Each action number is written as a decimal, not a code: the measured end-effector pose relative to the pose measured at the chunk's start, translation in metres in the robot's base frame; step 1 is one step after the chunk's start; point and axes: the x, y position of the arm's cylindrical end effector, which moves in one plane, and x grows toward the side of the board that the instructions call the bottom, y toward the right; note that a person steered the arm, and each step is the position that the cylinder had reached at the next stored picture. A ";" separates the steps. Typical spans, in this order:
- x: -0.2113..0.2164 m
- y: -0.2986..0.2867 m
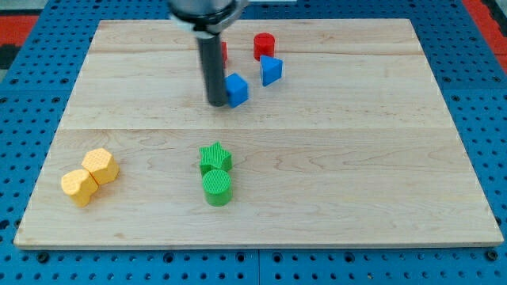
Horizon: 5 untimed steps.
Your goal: Move blue cube and blue triangle diagonally top right to the red circle
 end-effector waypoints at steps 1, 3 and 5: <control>-0.033 0.052; -0.077 0.098; -0.097 0.083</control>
